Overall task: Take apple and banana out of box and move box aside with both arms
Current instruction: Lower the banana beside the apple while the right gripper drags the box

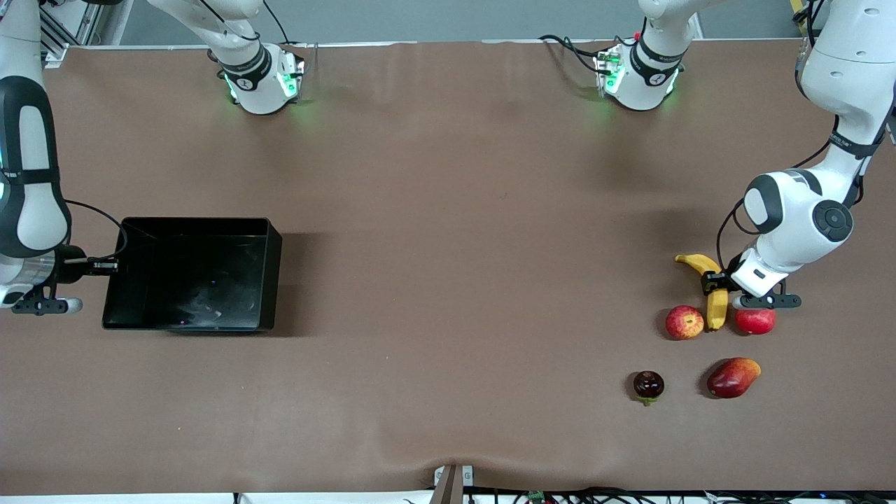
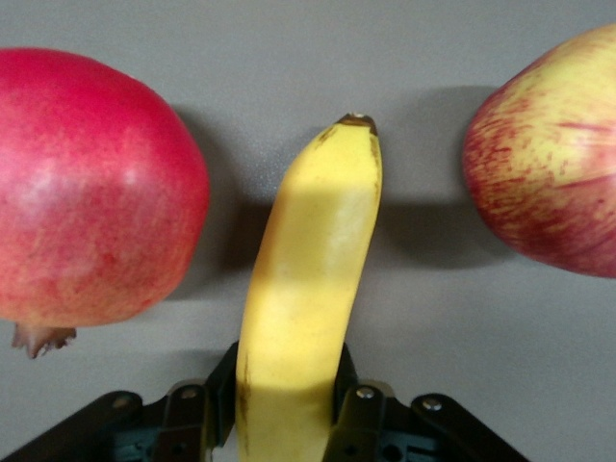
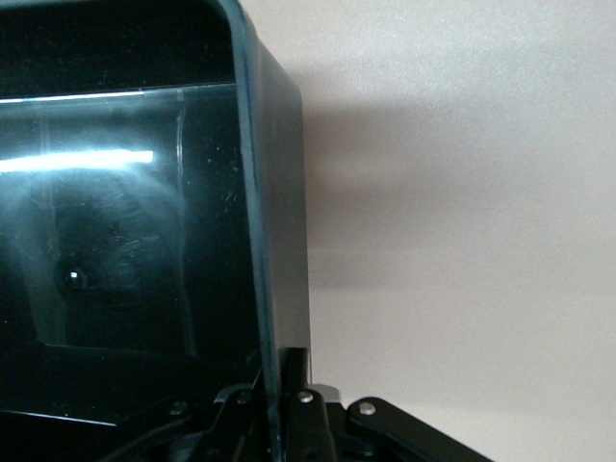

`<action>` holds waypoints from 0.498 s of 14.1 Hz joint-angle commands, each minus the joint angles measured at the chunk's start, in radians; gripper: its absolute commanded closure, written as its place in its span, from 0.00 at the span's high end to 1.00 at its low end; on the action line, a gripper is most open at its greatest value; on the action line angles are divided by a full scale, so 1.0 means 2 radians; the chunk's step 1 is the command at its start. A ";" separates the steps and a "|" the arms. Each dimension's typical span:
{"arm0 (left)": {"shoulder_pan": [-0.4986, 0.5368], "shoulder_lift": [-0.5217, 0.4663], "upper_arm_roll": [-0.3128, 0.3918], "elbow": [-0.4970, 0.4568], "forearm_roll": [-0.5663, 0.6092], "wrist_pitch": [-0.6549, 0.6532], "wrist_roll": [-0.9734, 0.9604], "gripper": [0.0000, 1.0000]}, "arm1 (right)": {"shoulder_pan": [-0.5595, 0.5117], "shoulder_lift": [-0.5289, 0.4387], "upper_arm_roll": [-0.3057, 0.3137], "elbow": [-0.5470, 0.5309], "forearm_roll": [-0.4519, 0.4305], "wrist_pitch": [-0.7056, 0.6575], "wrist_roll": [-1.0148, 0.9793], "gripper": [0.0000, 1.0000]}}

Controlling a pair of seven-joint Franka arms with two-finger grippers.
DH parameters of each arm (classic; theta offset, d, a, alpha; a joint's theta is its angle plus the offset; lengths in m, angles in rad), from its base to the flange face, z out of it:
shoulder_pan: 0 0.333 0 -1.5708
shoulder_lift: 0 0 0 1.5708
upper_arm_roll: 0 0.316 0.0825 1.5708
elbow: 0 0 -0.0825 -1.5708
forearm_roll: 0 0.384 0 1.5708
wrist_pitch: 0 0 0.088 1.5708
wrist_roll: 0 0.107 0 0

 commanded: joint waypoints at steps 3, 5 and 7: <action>0.000 -0.020 -0.007 0.009 0.005 -0.022 0.000 1.00 | -0.005 0.013 0.007 0.000 -0.004 0.039 -0.007 0.00; 0.000 -0.064 -0.019 0.015 0.001 -0.075 -0.024 1.00 | -0.003 0.016 0.007 0.000 -0.003 0.039 -0.005 0.00; 0.000 -0.106 -0.021 0.038 0.001 -0.150 -0.030 1.00 | -0.002 0.016 0.008 0.000 -0.003 0.036 -0.003 0.00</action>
